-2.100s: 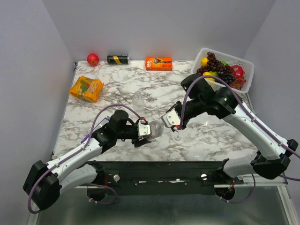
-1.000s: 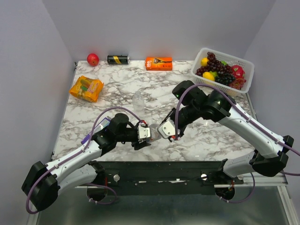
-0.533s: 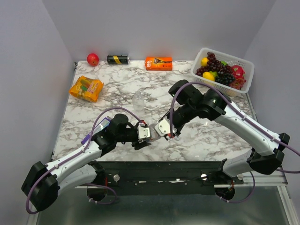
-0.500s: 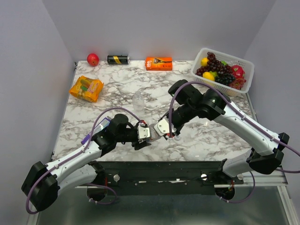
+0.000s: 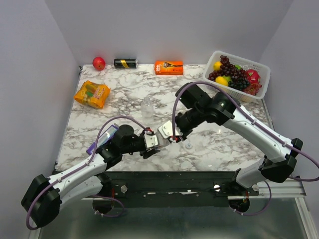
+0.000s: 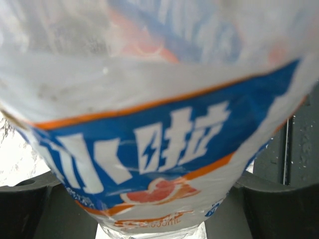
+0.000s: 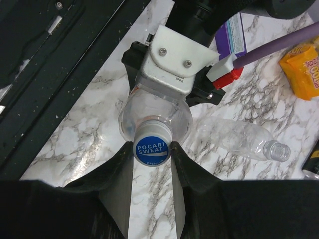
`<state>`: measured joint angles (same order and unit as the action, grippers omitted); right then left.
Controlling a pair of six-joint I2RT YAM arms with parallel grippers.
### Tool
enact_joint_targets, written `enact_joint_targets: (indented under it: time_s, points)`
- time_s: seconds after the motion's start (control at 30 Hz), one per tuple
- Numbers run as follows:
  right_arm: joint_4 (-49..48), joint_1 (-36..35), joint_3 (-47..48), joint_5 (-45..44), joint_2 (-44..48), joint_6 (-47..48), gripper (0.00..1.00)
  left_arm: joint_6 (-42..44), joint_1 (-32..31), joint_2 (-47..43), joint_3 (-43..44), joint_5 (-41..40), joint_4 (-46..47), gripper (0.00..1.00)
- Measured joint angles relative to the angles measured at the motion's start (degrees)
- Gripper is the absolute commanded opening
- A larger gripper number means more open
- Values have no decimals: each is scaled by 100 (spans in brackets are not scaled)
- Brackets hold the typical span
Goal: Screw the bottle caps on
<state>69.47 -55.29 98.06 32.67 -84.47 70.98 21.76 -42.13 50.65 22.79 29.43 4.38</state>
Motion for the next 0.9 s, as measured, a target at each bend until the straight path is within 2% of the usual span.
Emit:
enact_joint_targets:
  time_s: [0.33,0.53,0.7,0.9]
  points:
    - [-208,162,284,-140,-302,-1344,25,-479,-39,11,-125,-636,402,0]
    - [-800,238,291,-557,-332,-2848,23,-1019,-111,11,-129,-1182,608,0]
    - [-970,269,767,-793,-782,-4124,23,-1266,-155,35,-129,-1814,658,0]
    - [-1169,413,820,-828,-975,-5027,23,-1377,-188,90,-129,-2304,627,0]
